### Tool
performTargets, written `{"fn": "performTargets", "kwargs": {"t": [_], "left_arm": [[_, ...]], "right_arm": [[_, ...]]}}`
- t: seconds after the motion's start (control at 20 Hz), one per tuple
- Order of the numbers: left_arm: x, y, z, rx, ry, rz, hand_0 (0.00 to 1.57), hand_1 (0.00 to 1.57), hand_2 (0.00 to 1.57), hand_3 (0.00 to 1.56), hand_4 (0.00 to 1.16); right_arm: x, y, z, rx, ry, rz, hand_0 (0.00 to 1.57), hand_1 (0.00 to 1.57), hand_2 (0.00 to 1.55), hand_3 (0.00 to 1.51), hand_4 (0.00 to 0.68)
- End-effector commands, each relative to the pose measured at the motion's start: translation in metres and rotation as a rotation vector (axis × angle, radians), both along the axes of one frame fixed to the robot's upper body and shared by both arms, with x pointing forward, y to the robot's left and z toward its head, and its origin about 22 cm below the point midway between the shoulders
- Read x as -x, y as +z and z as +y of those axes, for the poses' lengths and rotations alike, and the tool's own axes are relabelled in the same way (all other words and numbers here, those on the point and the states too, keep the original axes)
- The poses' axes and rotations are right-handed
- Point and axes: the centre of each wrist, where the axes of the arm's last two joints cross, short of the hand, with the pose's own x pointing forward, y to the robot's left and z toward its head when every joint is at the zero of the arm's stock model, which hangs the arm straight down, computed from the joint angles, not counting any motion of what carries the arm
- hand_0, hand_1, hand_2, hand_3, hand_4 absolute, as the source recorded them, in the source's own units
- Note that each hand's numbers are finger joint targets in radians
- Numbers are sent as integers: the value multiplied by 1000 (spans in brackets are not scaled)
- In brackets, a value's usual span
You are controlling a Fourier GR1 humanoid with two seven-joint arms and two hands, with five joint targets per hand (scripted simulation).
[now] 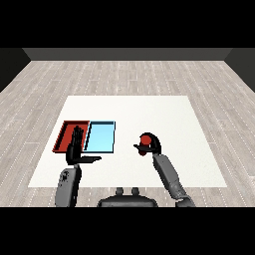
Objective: Pick the red can and put it in the red box
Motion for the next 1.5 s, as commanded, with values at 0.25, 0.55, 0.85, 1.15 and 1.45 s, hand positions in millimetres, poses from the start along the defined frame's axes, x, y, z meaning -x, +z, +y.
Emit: {"fn": "performTargets", "kwargs": {"t": [0.25,0.55,0.85,1.15,1.45], "left_arm": [[-12,-7,0,4,-8,5,0,0,0,0,0],[-11,8,-11,-26,17,-33,0,0,0,0,0],[9,9,7,-33,-37,-33,0,0,0,0,0],[6,15,-15,-47,-41,-33,0,0,0,0,0],[1,16,-52,10,-180,8,0,0,0,0,0]], "right_arm": [[7,1,26,35,-41,46,1571,1571,1487,1433,577],[5,23,4,47,-21,29,1571,1571,1485,1418,591],[-4,62,-2,32,-17,-91,1571,1571,1479,1407,604],[20,64,-27,44,-72,-188,1571,1571,1473,1401,595],[23,113,-42,69,-83,-278,1518,1518,1453,1400,600]]}}
